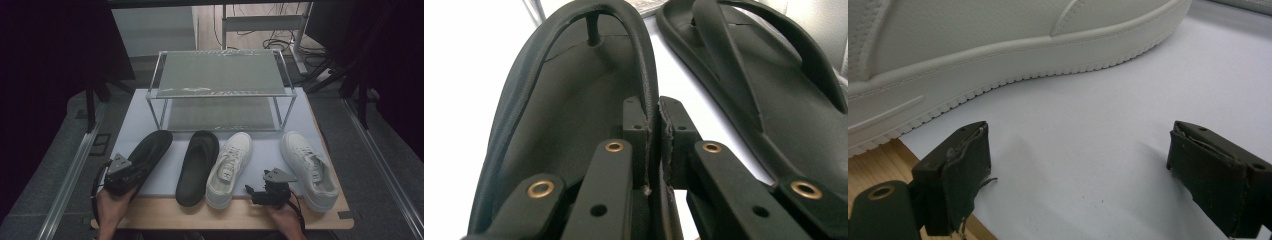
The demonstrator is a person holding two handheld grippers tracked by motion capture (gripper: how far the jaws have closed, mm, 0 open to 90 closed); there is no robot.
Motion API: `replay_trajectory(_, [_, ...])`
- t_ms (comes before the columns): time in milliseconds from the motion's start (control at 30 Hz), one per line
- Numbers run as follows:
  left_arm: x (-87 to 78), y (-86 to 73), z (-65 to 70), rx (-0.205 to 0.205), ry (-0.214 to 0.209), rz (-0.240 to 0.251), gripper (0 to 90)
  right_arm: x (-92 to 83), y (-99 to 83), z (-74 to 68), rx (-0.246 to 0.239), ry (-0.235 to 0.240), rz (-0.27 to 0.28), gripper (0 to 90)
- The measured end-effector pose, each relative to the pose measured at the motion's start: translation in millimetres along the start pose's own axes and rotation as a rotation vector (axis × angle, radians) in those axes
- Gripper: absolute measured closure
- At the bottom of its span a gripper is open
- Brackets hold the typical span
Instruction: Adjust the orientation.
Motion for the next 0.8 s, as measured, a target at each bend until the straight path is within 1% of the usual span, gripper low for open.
replay_trajectory(233, [12.1,9.2,4.1,0.016,-0.008,0.004,82.8,0.0,0.0,0.0,0.000,0.000,0.000,10.2])
replay_trajectory(600, [32.0,23.9,3.6,0.017,-0.006,0.013,82.8,0.0,0.0,0.1,0.000,-0.001,0.000,10.2])
replay_trajectory(800, [45.5,32.7,3.1,0.013,0.003,0.011,82.8,0.0,0.0,0.1,-0.001,0.000,0.000,10.2])
Point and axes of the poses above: each handheld gripper's, and its own axes: x roughly forward along the jaws, y roughly out of its top, z roughly to its right, the point moved 5 cm from there along x, roughly forward along the jaws, and after that the axes turned 11 degrees about x, right-handed, at the moved point
